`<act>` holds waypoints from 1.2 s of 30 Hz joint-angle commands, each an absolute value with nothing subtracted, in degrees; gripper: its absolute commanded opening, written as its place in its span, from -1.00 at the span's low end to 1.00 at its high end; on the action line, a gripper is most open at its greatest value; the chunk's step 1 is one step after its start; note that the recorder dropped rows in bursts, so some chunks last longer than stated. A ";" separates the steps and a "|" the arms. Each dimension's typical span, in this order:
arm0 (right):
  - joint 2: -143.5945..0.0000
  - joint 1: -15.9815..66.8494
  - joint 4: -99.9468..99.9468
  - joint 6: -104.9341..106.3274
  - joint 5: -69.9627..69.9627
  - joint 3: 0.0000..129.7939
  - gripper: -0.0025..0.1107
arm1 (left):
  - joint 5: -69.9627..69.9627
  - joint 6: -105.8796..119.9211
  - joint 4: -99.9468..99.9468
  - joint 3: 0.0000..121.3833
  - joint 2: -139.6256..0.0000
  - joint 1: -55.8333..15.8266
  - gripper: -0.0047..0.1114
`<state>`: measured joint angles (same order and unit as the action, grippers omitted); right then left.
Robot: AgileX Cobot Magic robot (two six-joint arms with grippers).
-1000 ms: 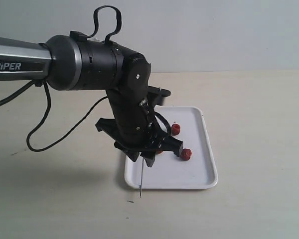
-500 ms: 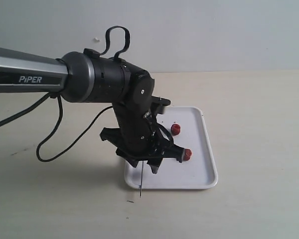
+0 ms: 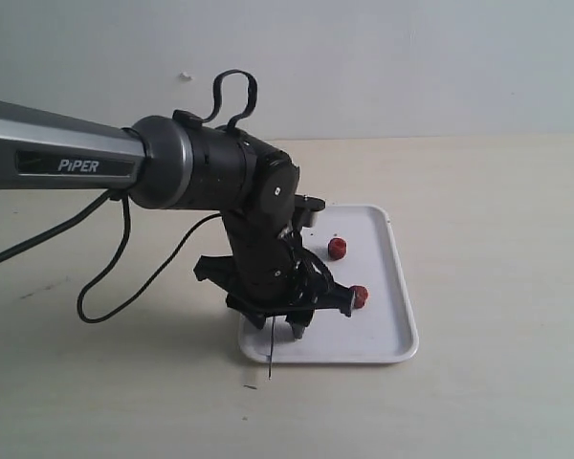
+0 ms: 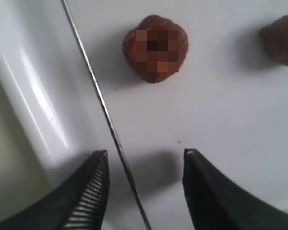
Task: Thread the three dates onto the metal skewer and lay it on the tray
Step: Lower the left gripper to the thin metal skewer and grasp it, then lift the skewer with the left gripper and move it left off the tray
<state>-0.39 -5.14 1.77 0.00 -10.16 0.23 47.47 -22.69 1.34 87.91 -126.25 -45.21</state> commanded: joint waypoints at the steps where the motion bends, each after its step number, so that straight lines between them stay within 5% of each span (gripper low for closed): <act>1: 0.00 -5.34 1.56 0.00 -10.14 0.00 -0.96 | 47.15 -23.40 0.89 88.29 -127.19 -45.14 -0.08; 6: 0.00 -5.34 1.56 0.00 -10.14 0.00 -0.96 | 47.25 -23.37 0.89 88.29 -127.29 -45.14 -0.15; 15: 0.00 -5.34 1.56 0.00 -10.14 0.00 -0.96 | 46.73 -22.76 0.00 88.29 -127.29 -45.14 -0.92; 31: 0.00 -5.34 1.68 0.00 -10.14 0.00 -0.96 | 53.68 -17.74 -12.27 88.29 -119.69 -41.16 -0.92; 36: 0.00 -5.34 1.68 0.00 -10.14 0.00 -0.96 | 51.62 -6.86 -14.74 79.62 -113.19 -41.07 -0.92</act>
<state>-0.39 -5.14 1.77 0.00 -10.16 0.23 54.55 -10.81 -14.11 83.02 -115.82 -41.27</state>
